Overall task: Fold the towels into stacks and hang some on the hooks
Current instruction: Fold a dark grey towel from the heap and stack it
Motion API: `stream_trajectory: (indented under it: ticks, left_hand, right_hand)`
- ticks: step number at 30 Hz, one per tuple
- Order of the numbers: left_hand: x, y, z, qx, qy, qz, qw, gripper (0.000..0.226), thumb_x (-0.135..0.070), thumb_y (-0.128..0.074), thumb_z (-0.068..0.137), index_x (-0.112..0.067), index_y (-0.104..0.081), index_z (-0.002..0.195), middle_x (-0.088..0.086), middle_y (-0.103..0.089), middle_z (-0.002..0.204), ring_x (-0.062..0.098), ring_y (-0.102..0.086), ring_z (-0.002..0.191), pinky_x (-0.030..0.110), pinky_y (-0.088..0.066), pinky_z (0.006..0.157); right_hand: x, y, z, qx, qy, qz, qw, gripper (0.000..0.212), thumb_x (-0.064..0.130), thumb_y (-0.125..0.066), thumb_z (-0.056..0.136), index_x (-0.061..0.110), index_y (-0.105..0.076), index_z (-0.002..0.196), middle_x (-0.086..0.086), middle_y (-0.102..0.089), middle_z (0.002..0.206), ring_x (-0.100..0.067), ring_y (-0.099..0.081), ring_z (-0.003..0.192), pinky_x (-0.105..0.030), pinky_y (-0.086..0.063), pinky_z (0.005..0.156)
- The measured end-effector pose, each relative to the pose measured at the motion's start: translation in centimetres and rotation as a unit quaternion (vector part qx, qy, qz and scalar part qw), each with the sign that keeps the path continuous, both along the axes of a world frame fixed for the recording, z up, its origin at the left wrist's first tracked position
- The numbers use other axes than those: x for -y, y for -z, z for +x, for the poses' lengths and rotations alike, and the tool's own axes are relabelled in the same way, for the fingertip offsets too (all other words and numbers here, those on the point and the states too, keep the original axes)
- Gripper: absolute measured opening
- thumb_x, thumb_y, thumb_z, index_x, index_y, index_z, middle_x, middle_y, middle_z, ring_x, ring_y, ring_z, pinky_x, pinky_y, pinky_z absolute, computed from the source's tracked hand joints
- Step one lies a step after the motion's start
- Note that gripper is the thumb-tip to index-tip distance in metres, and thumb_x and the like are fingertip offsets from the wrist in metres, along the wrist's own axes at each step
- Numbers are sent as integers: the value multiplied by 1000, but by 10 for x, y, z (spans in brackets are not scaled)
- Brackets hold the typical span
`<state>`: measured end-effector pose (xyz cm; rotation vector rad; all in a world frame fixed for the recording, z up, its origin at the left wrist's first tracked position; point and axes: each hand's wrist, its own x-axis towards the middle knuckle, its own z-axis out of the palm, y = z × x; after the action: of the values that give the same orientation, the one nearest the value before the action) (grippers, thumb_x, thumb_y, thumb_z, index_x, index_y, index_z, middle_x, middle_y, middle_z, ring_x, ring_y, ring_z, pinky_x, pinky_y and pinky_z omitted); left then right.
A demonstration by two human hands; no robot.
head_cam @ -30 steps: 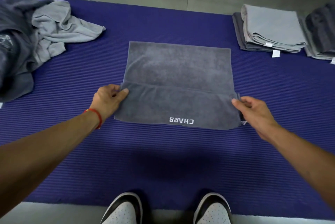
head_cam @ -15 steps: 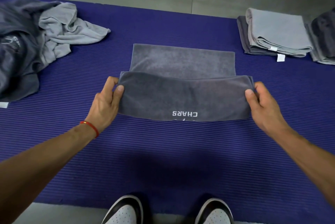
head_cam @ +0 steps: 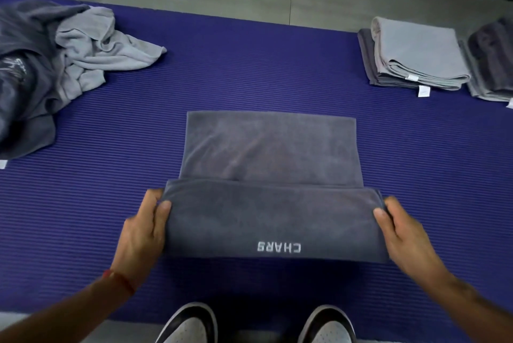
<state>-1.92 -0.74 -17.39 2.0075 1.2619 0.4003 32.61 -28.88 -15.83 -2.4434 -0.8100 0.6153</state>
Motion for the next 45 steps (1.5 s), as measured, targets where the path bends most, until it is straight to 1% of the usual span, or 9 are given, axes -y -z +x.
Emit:
stream_trajectory:
  ticks: [3, 8, 15, 28, 30, 34, 38, 42, 45]
  left_hand:
    - [17, -18, -7, 4, -48, -17, 999, 12, -45, -37, 93, -38, -45, 99, -12, -64, 74, 11, -54, 64, 42, -37, 65]
    - [-32, -29, 36, 18, -33, 35, 999, 16, -38, -43, 106, -24, -49, 103, -11, -61, 75, 2, -51, 64, 36, -36, 60]
    - [-119, 37, 87, -93, -6, 16, 995, 19, -26, -53, 103, -7, -54, 102, 7, -61, 82, 43, -63, 89, 44, -46, 75]
    - [-116, 25, 90, -51, -44, -54, 996, 30, -38, -54, 102, -16, -53, 122, 0, -66, 91, 21, -64, 81, 35, -50, 70]
    - [-100, 20, 82, -84, 1, 53, 995, 34, -34, -51, 102, -13, -48, 130, 7, -62, 109, 28, -61, 93, 41, -47, 76]
    - [-49, 20, 76, -186, 256, 316, 894, 48, -39, -43, 100, -20, -51, 143, 11, -40, 154, 36, -39, 140, 61, -33, 108]
    - [-12, 51, 93, -243, 404, 282, 836, 60, -56, -24, 105, -38, -12, 161, 5, -3, 170, 36, 0, 156, 74, -11, 114]
    - [-14, 61, 96, -266, 405, 288, 826, 63, -60, -21, 104, -40, -2, 161, 5, 2, 170, 37, 4, 155, 77, -10, 111]
    - [-15, 60, 95, -260, 410, 300, 821, 63, -60, -18, 104, -40, 0, 160, 5, 4, 170, 38, 4, 155, 78, -10, 111]
  right_hand:
    - [4, -10, -8, 31, 12, 22, 999, 52, 68, -31, 94, 18, -42, 84, 3, -58, 66, -12, -56, 56, -30, -37, 48]
    - [-48, -22, 24, 79, 46, 88, 992, 16, 30, -47, 106, 18, -47, 96, 6, -58, 75, -15, -53, 66, -37, -32, 58]
    - [-120, 39, 86, 62, 34, 16, 997, 29, 35, -50, 106, 16, -46, 84, 0, -56, 72, -23, -55, 67, -35, -33, 55]
    - [-131, 48, 80, 119, 104, -58, 986, 32, 38, -51, 104, 7, -54, 111, -17, -63, 104, -39, -62, 94, -37, -40, 68]
    - [-125, 46, 74, 123, 106, -80, 984, 39, 44, -52, 103, 6, -53, 114, -18, -59, 114, -39, -60, 98, -39, -41, 69]
    - [-115, 41, 62, 116, 108, -145, 977, 50, 53, -49, 101, 6, -55, 117, -21, -55, 121, -42, -57, 108, -48, -48, 77]
    - [-119, 42, 71, 26, 138, -153, 978, 64, 69, -55, 84, 9, -65, 102, -20, -62, 115, -38, -59, 107, -45, -55, 85]
    - [-130, 24, 70, -36, 130, -137, 981, 35, 42, -66, 94, 11, -64, 77, -13, -69, 89, -30, -65, 83, -35, -51, 67]
    - [-131, 22, 71, -40, 135, -95, 986, 23, 35, -70, 93, 13, -64, 89, -5, -68, 86, -19, -63, 74, -29, -43, 56]
